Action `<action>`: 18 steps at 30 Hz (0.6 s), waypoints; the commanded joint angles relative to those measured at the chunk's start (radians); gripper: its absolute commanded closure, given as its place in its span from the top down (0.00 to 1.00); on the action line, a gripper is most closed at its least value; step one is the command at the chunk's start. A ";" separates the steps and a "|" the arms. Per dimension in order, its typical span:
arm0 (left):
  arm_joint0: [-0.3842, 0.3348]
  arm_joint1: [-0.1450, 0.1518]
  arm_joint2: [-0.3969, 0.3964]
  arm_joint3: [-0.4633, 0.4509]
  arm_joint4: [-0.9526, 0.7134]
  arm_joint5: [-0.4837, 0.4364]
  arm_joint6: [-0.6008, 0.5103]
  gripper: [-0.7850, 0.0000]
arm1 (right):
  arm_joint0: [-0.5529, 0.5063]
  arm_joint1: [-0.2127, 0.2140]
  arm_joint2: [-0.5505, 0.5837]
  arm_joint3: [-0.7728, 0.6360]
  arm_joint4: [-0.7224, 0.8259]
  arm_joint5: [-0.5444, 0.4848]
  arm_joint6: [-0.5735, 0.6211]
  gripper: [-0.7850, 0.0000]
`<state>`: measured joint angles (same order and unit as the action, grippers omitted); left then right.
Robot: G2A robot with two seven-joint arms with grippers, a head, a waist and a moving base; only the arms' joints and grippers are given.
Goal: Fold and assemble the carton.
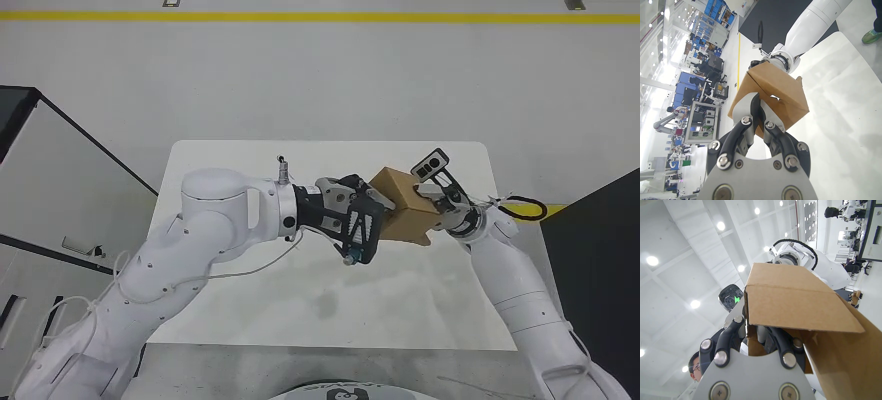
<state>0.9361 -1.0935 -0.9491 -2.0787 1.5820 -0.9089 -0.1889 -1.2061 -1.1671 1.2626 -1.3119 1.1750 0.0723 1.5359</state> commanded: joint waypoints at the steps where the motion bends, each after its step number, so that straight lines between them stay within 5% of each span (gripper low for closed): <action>1: 0.000 0.000 -0.006 0.000 -0.002 0.007 -0.002 0.00 | -0.001 0.001 0.002 0.001 0.001 -0.001 0.000 0.00; 18: 0.027 0.008 -0.062 -0.016 -0.039 0.024 0.000 0.00 | -0.007 0.009 0.011 -0.004 0.018 -0.015 0.000 0.00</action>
<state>0.9625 -1.0856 -1.0104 -2.0946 1.5437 -0.8860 -0.1887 -1.2130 -1.1586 1.2728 -1.3157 1.1940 0.0586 1.5359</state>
